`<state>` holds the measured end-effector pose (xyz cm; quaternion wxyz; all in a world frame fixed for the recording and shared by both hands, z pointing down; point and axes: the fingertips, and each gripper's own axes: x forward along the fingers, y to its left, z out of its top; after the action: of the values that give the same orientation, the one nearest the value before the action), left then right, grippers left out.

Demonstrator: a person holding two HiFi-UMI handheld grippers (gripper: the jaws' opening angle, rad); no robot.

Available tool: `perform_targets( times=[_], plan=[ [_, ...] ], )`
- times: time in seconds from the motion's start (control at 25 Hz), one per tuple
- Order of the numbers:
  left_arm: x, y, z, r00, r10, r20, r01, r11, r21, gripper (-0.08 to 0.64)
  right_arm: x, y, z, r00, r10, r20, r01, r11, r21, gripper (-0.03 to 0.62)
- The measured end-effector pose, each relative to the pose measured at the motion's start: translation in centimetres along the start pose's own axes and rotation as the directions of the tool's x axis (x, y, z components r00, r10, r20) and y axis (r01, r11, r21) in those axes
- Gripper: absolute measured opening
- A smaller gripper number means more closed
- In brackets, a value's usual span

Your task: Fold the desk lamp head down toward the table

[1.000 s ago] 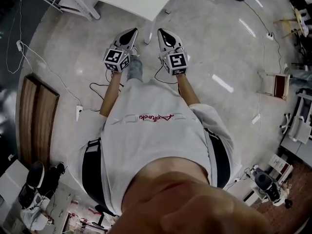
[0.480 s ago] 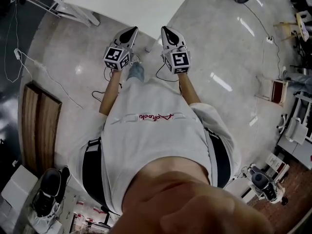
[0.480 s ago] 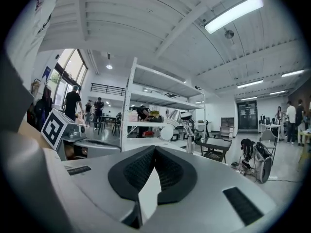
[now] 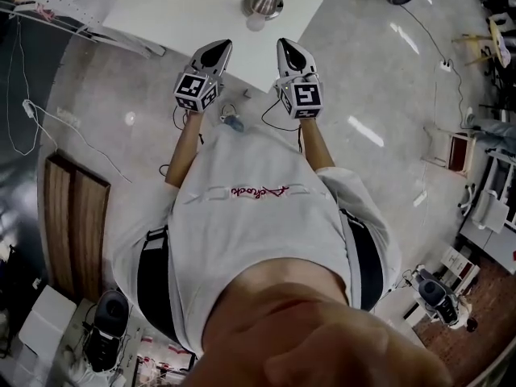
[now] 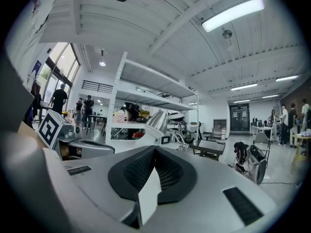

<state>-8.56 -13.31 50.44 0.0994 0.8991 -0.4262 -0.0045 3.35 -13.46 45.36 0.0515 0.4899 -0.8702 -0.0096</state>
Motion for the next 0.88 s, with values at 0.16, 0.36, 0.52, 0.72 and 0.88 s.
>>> perform_targets(
  times=[0.16, 0.36, 0.52, 0.72, 0.88],
  plan=[
    [1.8, 2.0, 0.6, 1.000, -0.031, -0.003, 0.031, 1.000, 0.001, 0.020, 1.9, -1.7, -0.2, 0.999, -0.049, -0.009, 0.050, 0.999, 0.001, 0.018],
    [4.2, 3.9, 0.5, 0.997, -0.071, -0.035, 0.072, 0.997, 0.023, 0.020, 3.1, -3.2, -0.9, 0.996, -0.088, -0.025, 0.088, 0.996, 0.006, 0.018],
    [5.7, 4.6, 0.1, 0.996, -0.071, -0.058, 0.072, 0.997, 0.027, 0.020, 3.5, -4.2, -1.6, 0.996, -0.082, -0.040, 0.083, 0.996, 0.022, 0.018],
    [7.9, 4.9, 0.3, 0.997, -0.046, -0.065, 0.049, 0.998, 0.046, 0.020, 5.1, -5.4, -2.1, 0.999, -0.029, -0.044, 0.031, 0.999, 0.035, 0.018],
    [9.1, 4.9, 0.6, 0.997, -0.042, -0.062, 0.046, 0.996, 0.077, 0.020, 6.5, -5.3, -1.7, 0.999, 0.027, -0.022, -0.026, 0.999, 0.034, 0.018]
  ],
)
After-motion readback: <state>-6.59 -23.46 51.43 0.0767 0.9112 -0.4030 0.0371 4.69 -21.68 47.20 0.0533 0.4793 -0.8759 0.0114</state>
